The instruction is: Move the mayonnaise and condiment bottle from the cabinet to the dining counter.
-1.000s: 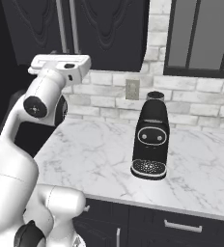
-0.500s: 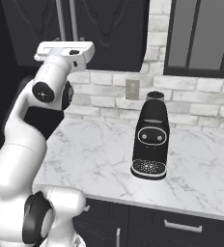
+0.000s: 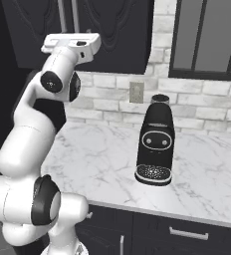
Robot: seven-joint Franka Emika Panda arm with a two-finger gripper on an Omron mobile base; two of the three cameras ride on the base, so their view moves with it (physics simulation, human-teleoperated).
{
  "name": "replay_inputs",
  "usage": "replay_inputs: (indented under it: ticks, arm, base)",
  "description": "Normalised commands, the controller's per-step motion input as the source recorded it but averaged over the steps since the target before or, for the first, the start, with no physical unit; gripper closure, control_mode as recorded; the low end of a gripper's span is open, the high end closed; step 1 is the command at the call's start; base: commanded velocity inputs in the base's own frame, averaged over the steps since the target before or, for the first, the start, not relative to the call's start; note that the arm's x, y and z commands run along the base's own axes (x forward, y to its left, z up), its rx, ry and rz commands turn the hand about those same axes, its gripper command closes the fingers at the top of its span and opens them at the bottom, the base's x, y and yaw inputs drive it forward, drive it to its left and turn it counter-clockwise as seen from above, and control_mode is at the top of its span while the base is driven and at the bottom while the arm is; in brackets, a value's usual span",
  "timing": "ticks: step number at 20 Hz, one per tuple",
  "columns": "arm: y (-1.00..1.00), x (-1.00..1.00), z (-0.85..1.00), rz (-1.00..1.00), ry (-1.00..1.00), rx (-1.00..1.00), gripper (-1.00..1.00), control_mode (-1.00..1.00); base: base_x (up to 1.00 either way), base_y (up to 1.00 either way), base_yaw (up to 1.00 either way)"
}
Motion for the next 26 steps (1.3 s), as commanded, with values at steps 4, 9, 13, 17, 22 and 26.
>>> replay_inputs:
  ticks: [4,9,13,17,22,26]
  arm:
    - [0.00,0.41,0.09,0.00,0.00,0.00,-1.00,-1.00]
    - [0.00,0.41,0.03,0.00,0.00,0.00,-1.00,-1.00]
    - [0.00,0.41,0.00,0.00,0.00,0.00,-1.00,-1.00]
    - [0.00,0.37,0.00,0.00,0.00,0.00,-1.00,-1.00]
    - [0.00,0.38,0.00,0.00,0.00,0.00,1.00,-1.00]
    - [-0.04,0.34,0.00,0.00,0.00,0.00,1.00,-1.00]
  base:
    - [0.00,0.00,0.00]
    - [0.00,0.00,0.00]
    - [0.00,0.00,0.00]
    - [0.00,0.00,0.00]
    - [0.00,0.00,0.00]
    - [0.00,0.00,0.00]
